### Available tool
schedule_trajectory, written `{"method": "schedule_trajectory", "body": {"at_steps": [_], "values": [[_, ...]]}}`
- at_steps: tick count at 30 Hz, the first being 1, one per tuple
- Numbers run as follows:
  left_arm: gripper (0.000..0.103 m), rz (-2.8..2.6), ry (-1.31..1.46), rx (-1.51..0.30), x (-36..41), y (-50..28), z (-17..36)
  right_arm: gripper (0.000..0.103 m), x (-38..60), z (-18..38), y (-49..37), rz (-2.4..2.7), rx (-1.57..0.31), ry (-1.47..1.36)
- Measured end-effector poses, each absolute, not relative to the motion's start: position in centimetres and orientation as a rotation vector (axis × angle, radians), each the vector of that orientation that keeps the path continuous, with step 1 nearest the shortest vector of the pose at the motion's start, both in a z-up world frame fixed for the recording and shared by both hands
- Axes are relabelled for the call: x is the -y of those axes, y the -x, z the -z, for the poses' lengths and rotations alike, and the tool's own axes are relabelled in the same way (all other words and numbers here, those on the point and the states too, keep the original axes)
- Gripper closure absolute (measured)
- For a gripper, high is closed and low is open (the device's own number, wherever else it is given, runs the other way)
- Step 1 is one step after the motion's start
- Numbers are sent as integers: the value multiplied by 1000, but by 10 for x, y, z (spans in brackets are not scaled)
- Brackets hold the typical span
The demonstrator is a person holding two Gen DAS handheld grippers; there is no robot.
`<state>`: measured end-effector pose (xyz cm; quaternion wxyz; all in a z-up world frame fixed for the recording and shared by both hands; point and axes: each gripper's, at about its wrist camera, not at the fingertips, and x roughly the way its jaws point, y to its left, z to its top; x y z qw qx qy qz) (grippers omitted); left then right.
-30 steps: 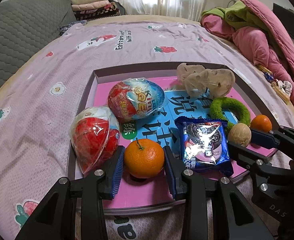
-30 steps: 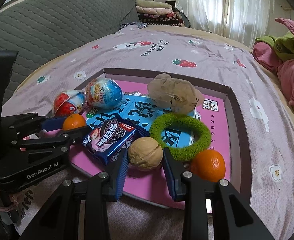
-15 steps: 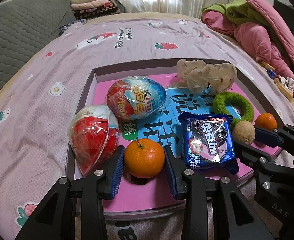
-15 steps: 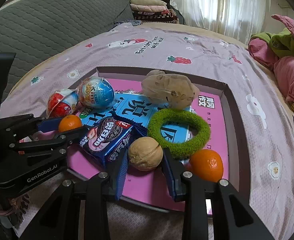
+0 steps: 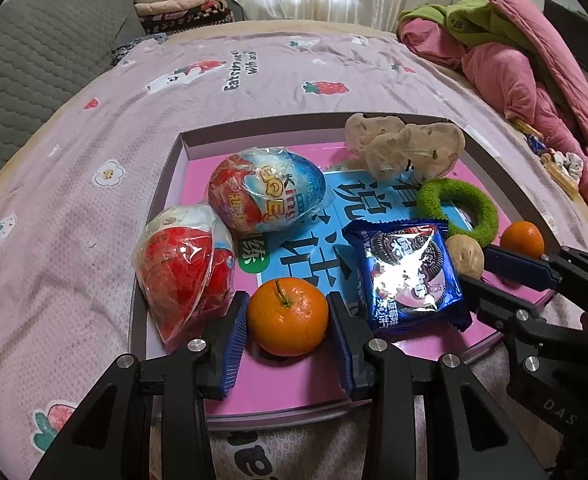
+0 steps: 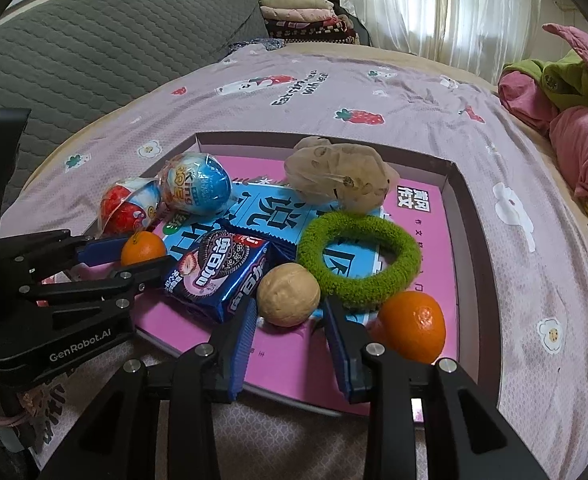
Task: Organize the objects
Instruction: 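Lower the orange beside the Kinder eggs while right tool lowers the walnut beside the Oreo packet, then open left tool releasing the orange while right tool opens releasing the walnut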
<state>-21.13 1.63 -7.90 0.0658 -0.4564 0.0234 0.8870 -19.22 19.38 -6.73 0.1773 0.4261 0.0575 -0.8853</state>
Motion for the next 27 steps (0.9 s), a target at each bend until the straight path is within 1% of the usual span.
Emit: {"method": "schedule_trajectory", "body": {"at_steps": [5,8,10,12,14,16,23,26,27], "values": [[62,-2655,1386,-55,-16,209,76,68,-196,65,191,2508,-161,-1198],[61,-2661,1369,-53,-16,207,71,66,-198,62,190,2516,-152,-1186],[60,-2665,1360,-50,-16,206,68,62,-199,61,190,2519,-144,-1181],[56,-2666,1351,-44,-16,205,66,61,-200,59,190,2524,-138,-1173],[54,-2676,1338,-47,-17,203,63,60,-201,57,189,2530,-134,-1166],[54,-2684,1327,-45,-17,202,59,53,-201,56,189,2534,-130,-1160],[53,-2690,1300,-45,-18,198,49,45,-203,53,189,2543,-113,-1142],[47,-2697,1287,-39,-17,196,46,42,-204,52,188,2548,-109,-1136],[46,-2697,1283,-37,-17,196,44,41,-204,52,188,2551,-107,-1134]]}}
